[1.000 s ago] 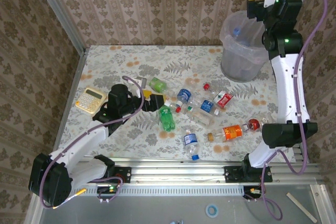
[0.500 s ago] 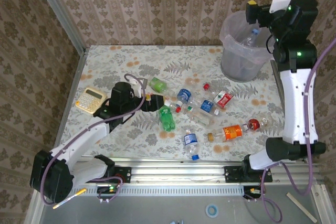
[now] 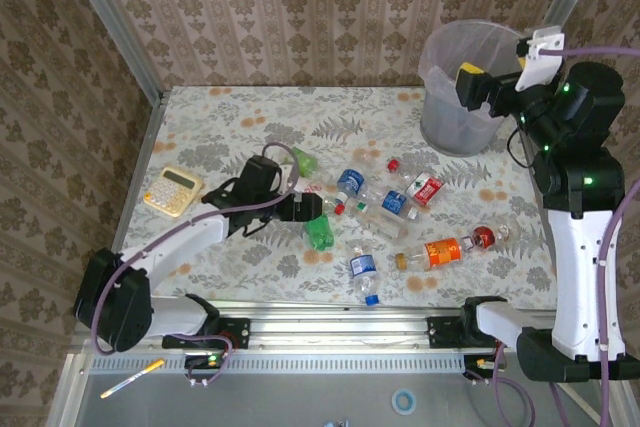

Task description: Throw the plastic bottles in the bin

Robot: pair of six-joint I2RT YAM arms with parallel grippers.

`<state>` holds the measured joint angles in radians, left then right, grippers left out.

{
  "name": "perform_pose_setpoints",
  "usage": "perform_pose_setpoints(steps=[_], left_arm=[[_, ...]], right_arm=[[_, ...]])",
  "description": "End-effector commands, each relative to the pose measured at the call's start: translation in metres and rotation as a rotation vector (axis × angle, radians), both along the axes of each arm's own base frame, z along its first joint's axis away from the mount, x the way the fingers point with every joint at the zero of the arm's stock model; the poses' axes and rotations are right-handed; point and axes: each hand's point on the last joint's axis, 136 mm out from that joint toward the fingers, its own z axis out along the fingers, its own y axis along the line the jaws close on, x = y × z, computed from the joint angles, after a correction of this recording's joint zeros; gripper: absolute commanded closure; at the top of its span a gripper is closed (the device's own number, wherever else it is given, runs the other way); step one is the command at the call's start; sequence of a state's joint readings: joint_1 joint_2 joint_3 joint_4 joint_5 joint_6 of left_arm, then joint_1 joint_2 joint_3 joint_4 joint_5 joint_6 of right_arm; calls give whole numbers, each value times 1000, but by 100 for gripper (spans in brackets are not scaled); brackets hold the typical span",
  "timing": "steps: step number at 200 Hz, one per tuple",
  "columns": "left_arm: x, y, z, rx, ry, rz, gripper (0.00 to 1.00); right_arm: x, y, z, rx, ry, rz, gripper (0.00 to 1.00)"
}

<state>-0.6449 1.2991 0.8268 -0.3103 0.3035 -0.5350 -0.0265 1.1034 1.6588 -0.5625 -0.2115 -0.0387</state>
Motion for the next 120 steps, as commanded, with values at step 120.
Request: perform_pose_setpoints(steps=[120], left_arm=[[-21, -12, -64, 271, 221, 8, 7]], right_arm=[[-35, 18, -89, 128, 220, 78, 0]])
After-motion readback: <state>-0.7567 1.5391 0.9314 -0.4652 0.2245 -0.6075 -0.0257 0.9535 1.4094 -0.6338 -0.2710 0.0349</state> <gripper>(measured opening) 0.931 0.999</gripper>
